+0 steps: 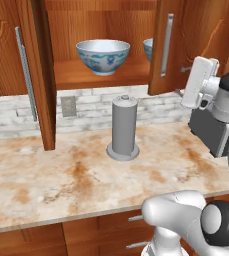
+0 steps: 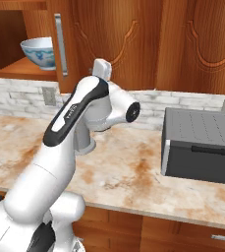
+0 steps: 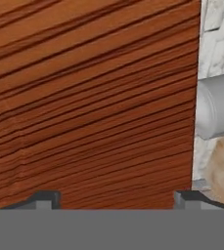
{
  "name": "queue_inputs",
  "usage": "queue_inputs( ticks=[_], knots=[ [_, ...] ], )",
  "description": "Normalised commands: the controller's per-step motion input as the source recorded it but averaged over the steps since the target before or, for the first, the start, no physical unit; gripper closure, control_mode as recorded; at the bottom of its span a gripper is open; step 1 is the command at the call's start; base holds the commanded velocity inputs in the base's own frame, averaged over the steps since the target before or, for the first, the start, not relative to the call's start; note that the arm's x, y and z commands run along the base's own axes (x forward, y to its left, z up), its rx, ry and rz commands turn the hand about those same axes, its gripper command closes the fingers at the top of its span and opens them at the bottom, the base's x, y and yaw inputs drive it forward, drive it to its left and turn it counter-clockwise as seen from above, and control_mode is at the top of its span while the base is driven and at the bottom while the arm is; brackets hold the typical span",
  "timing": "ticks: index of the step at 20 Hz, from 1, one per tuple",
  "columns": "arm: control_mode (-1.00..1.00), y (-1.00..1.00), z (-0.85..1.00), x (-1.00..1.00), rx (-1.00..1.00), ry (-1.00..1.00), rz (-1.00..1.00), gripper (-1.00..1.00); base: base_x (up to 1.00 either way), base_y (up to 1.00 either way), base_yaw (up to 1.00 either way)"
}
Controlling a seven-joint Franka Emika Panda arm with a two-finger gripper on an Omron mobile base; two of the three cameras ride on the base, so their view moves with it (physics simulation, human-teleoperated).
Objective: Open the cabinet. Pick the bowls from the counter and place them in the cabinet. Then close the cabinet.
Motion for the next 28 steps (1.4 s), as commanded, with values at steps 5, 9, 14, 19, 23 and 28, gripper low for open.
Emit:
queue_inputs(
  ticks=[5, 9, 14, 19, 23, 28],
  knots=[
    [-1.0, 0.0, 0.0, 1.0, 0.0, 0.15, -0.21, -1.0, 0.0, 0.0, 0.0],
    [-1.0, -0.01, 0.0, 0.76, 0.0, 0.16, -0.17, -1.0, 0.0, 0.0, 0.0],
    [-1.0, 0.0, 0.0, -0.05, 0.0, 0.03, -0.1, -1.0, 0.0, 0.0, 0.0],
    [-1.0, 0.0, 0.0, -0.53, 0.0, 0.0, -0.06, -1.0, 0.0, 0.0, 0.0],
    [-1.0, 0.0, 0.08, -0.76, 0.0, 0.0, 0.0, -1.0, 0.0, 0.0, 0.0],
    [-1.0, -0.14, 0.3, -0.7, 0.03, 0.03, 0.0, -1.0, 0.0, 0.0, 0.0]
  ],
)
